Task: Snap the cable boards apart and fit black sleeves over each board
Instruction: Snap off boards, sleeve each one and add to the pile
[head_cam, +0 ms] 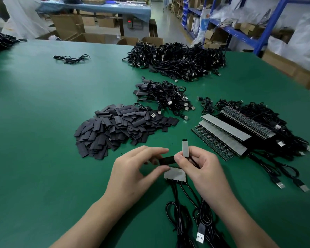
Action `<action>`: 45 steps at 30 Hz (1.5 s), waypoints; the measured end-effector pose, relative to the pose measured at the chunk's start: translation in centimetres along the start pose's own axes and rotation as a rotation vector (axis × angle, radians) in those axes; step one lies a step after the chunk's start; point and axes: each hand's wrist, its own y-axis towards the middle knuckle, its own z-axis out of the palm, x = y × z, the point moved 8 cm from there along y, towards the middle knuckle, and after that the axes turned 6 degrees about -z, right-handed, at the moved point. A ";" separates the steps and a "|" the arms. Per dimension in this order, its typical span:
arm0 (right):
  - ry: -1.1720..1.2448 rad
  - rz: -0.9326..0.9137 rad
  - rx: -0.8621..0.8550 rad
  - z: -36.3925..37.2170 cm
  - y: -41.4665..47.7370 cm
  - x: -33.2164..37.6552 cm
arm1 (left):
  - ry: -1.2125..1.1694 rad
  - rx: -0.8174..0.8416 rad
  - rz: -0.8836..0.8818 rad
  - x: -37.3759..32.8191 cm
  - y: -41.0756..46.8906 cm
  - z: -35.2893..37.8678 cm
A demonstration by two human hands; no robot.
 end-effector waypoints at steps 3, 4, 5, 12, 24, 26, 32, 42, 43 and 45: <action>0.017 0.011 0.032 0.8 -0.2 0.1 | 0.158 -0.083 0.106 -1.1 -0.1 -0.2; 0.029 0.008 0.058 1.1 -0.2 0.3 | 0.186 -0.120 0.141 -1.4 -0.1 -0.3; 0.050 0.008 0.085 1.4 -0.2 0.5 | 0.199 -0.149 0.170 -1.7 -0.1 -0.4; 0.225 0.084 0.101 0.8 -0.1 0.2 | 0.019 -0.133 0.032 -0.5 0.1 -1.2; 0.122 0.059 0.197 0.5 0.0 1.0 | -0.149 -0.052 -0.094 0.3 0.5 -1.0; 0.132 0.057 0.208 0.7 -0.1 1.2 | -0.163 -0.020 -0.100 0.4 0.5 -0.8; 0.207 0.061 0.238 1.3 -0.3 1.5 | -0.154 0.087 -0.081 0.2 0.5 0.2; 0.191 0.150 0.258 1.6 -0.5 0.4 | -0.197 0.111 -0.052 0.1 0.3 0.4; 0.190 0.156 0.257 1.6 -0.5 0.3 | -0.197 0.111 -0.053 0.1 0.4 0.4; 0.201 0.164 0.255 1.6 -0.5 0.1 | -0.202 0.112 -0.051 0.1 0.4 0.3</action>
